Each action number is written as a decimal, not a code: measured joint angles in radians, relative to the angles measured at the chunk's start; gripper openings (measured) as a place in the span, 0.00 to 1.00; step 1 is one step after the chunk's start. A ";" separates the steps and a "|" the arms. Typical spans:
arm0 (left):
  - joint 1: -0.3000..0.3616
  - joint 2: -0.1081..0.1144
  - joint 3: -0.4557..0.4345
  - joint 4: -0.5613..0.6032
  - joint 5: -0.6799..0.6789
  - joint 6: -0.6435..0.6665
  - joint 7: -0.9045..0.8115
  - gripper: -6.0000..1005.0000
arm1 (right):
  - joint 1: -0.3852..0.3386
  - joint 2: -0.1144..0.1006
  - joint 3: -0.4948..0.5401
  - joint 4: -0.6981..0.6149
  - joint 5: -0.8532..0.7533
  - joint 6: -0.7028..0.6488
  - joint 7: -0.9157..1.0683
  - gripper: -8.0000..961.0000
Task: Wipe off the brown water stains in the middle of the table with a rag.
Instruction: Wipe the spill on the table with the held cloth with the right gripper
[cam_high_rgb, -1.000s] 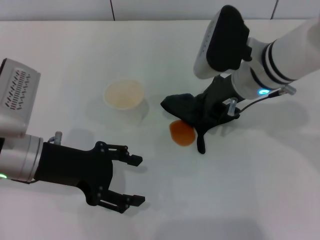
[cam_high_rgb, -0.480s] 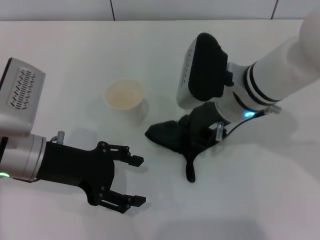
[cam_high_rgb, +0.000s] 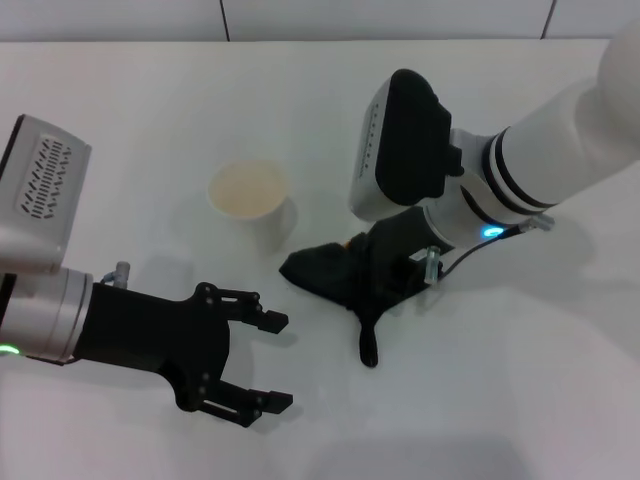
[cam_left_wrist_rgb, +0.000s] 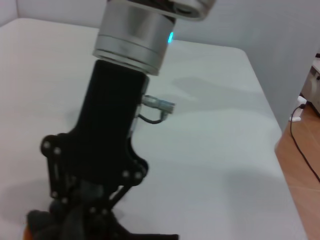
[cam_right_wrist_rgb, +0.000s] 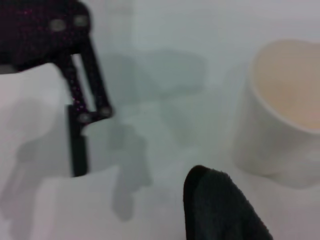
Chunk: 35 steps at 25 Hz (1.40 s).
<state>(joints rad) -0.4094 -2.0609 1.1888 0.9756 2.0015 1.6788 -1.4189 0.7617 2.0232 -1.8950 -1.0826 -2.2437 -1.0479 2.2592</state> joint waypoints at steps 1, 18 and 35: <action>0.004 0.000 0.000 0.002 -0.003 0.001 0.000 0.84 | 0.005 -0.001 0.000 0.014 -0.001 0.018 -0.002 0.13; 0.017 -0.011 -0.006 0.028 -0.003 0.001 0.000 0.84 | 0.041 -0.001 0.026 0.130 -0.041 0.182 -0.012 0.13; 0.016 -0.013 -0.008 0.028 -0.002 -0.002 -0.001 0.84 | -0.001 0.004 -0.059 -0.017 -0.002 -0.026 -0.012 0.13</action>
<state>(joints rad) -0.3930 -2.0740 1.1808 1.0031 1.9994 1.6766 -1.4195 0.7602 2.0275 -1.9541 -1.0991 -2.2460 -1.0737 2.2473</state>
